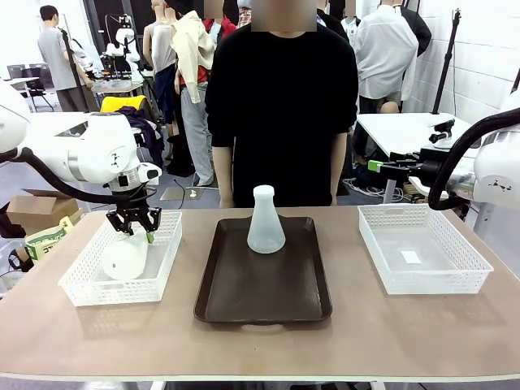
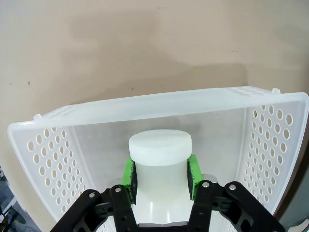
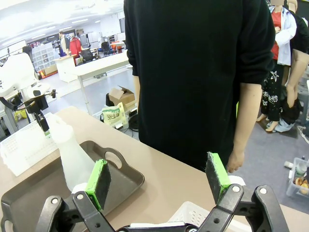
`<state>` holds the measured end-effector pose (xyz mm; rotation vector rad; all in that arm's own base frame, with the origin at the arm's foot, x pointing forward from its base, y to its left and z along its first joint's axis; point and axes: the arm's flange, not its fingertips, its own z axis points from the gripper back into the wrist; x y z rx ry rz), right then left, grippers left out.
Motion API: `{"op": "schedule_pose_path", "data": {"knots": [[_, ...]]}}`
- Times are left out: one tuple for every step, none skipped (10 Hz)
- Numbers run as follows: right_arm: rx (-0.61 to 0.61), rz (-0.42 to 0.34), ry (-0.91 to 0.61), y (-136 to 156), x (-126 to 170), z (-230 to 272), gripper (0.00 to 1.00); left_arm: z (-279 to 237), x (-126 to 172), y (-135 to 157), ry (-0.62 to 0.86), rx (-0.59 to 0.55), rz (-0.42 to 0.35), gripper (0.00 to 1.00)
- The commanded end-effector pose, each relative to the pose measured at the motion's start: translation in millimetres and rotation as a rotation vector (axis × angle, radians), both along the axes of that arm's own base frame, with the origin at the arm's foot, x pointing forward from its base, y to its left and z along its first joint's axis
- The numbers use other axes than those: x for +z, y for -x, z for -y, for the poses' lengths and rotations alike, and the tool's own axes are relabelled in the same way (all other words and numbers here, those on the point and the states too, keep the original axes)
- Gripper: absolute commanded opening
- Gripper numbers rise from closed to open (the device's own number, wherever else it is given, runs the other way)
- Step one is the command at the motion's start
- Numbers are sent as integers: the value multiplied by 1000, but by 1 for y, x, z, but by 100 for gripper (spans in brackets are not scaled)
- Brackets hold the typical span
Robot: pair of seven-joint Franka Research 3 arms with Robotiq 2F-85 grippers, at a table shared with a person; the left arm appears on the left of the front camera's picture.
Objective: Prepare the laboratory tools.
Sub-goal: Pick up the Big flask that the person points to.
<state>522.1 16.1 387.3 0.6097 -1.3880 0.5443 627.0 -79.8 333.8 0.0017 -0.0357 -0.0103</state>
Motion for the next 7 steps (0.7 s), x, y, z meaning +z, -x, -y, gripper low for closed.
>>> {"op": "schedule_pose_path", "data": {"knots": [[8, -12, 9, -1, 1, 1, 100, -1, -9, -2, -24, 68, -23, 0], [8, -12, 9, -1, 1, 1, 100, 0, 0, 0, 0, 0, 0, 0], [8, -12, 9, -1, 1, 1, 100, 0, 0, 0, 0, 0, 0, 0], [8, -12, 9, -1, 1, 1, 100, 0, 0, 0, 0, 0, 0, 0], [8, -12, 9, -1, 1, 1, 100, 0, 0, 0, 0, 0, 0, 0], [8, -12, 9, -1, 1, 1, 100, 0, 0, 0, 0, 0, 0, 0], [8, -12, 9, -1, 1, 1, 100, 0, 0, 0, 0, 0, 0, 0]]}}
